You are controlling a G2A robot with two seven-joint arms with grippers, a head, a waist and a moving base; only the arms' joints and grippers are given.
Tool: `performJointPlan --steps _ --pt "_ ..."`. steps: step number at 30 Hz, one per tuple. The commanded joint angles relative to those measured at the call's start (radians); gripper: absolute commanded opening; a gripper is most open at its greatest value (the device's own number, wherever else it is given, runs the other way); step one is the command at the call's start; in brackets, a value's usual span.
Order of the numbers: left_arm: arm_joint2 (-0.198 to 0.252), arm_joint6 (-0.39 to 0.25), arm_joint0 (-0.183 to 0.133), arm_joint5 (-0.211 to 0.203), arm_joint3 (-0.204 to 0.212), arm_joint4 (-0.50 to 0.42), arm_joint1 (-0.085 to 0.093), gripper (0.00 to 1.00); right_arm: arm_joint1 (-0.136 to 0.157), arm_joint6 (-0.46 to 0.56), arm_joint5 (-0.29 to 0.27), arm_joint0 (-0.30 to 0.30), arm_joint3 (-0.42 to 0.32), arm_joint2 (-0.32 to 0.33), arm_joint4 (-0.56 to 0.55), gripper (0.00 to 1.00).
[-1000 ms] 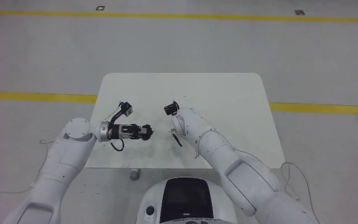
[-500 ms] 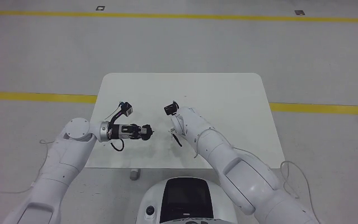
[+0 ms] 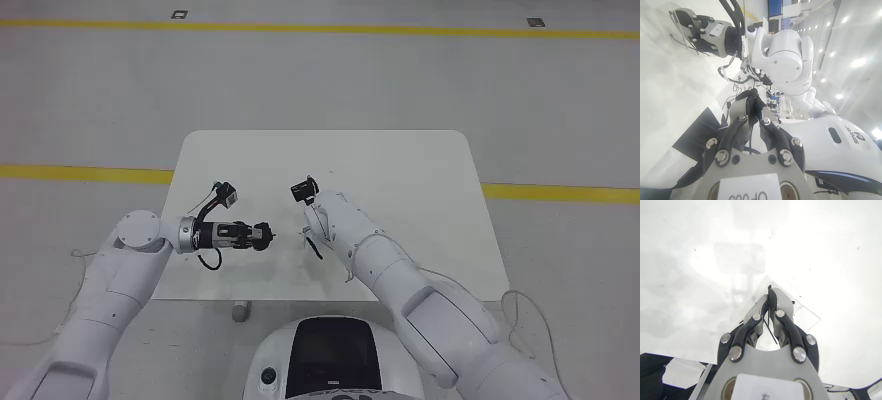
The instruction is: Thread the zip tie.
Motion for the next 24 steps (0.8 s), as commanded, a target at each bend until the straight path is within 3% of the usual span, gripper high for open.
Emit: performJointPlan --steps 1,5,11,16,18,24 --pt "0.000 0.000 0.000 0.000 0.000 0.000 0.000 0.00 0.009 0.006 0.001 -0.016 -0.035 0.005 -0.010 0.00" --pt "0.000 0.000 0.000 0.000 0.000 0.000 0.000 0.00 0.031 0.030 0.002 -0.062 -0.135 0.020 -0.041 0.00" --pt "0.000 0.000 0.000 0.000 0.000 0.000 0.000 0.00 0.074 0.088 0.000 -0.168 -0.343 0.057 -0.115 0.00" --pt "0.000 0.000 0.000 0.000 0.000 0.000 0.000 0.00 0.107 0.133 -0.038 -0.262 -0.511 0.097 -0.164 0.00" --pt "0.000 0.000 0.000 0.000 0.000 0.000 0.000 0.00 0.114 0.140 -0.051 -0.282 -0.544 0.107 -0.173 0.00" --pt "0.000 0.000 0.000 0.000 0.000 0.000 0.000 0.00 0.114 0.140 -0.051 -0.282 -0.544 0.107 -0.173 0.00"
